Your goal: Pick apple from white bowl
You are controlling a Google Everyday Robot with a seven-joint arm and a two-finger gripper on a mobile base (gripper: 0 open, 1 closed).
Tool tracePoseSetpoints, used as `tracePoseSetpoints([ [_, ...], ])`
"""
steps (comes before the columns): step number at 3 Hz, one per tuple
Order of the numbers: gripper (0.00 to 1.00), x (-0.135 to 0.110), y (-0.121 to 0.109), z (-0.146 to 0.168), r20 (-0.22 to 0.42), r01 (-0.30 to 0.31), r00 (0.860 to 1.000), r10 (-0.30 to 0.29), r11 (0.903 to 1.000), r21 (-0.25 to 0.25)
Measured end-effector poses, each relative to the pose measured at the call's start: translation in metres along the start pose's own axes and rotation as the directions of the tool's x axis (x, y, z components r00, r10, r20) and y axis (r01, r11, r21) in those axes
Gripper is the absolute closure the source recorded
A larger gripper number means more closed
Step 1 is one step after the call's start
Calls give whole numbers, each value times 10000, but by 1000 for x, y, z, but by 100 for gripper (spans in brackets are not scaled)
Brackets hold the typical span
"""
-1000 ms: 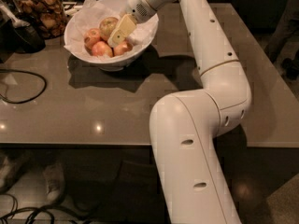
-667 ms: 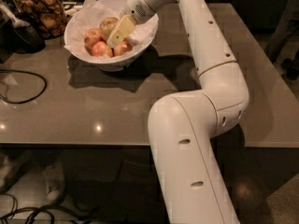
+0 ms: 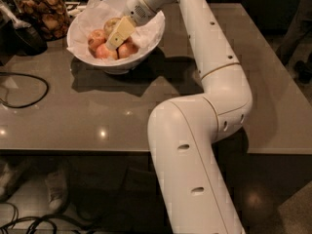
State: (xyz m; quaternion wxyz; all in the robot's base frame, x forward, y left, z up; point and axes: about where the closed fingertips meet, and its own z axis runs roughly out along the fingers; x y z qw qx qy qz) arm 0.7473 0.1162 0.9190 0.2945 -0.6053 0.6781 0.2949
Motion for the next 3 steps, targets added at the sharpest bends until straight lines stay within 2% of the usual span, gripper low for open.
tracePoseSetpoints([
  [1,18,0,0,0,-1,-2,10000,2,10000,0],
  [3,64,0,0,0,-1,-2,10000,2,10000,0],
])
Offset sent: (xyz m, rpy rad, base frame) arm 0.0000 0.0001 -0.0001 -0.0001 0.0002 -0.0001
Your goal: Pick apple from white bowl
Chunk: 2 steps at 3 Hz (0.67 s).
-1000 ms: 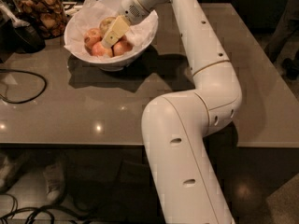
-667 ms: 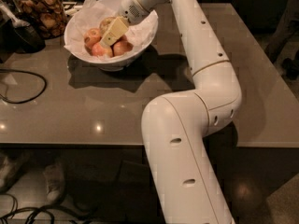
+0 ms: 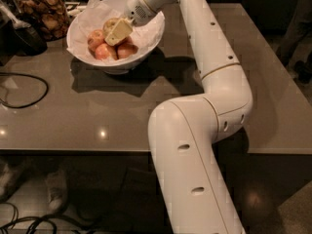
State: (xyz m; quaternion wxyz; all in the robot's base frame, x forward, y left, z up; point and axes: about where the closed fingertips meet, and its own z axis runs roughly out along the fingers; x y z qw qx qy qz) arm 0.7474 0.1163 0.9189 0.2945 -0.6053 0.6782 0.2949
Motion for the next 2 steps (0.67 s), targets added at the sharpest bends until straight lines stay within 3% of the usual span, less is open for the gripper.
tracePoseSetpoints([
  [1,88,0,0,0,0,0,10000,0,10000,0],
  [2,100,-8,-4,-5,49,-71,10000,70,9994,327],
])
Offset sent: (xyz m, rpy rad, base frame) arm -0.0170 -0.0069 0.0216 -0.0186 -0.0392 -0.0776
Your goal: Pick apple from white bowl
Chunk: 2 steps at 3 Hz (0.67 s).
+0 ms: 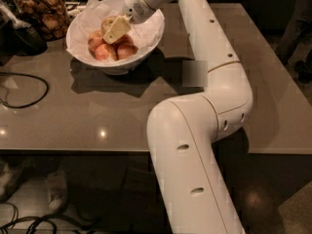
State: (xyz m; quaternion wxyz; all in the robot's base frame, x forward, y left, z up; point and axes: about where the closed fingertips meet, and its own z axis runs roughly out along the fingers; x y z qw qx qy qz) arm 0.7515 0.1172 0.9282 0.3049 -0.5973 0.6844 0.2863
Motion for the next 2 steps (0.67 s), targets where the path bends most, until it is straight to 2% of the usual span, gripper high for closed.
tracePoseSetpoints([
  [2,100,-31,-2,-39,166,-288,9995,271,9929,1151],
])
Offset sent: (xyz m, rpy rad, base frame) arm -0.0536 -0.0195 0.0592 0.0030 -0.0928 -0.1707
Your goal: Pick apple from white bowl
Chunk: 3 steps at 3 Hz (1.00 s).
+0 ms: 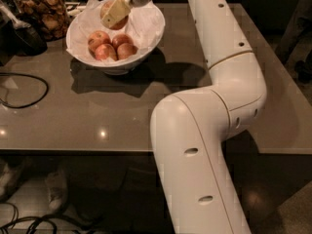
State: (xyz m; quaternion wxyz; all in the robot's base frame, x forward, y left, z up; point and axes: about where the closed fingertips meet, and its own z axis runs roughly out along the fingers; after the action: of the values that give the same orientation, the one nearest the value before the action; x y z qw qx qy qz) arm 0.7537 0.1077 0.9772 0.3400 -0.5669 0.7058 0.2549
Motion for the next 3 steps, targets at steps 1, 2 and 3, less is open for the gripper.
tracePoseSetpoints([
  [1,100,-16,5,-12,-50,-223,9997,225,9992,342],
  [2,100,-26,12,-18,-135,-323,9994,330,9982,514],
  [3,100,-49,34,-16,-26,-35,10000,36,9992,387],
])
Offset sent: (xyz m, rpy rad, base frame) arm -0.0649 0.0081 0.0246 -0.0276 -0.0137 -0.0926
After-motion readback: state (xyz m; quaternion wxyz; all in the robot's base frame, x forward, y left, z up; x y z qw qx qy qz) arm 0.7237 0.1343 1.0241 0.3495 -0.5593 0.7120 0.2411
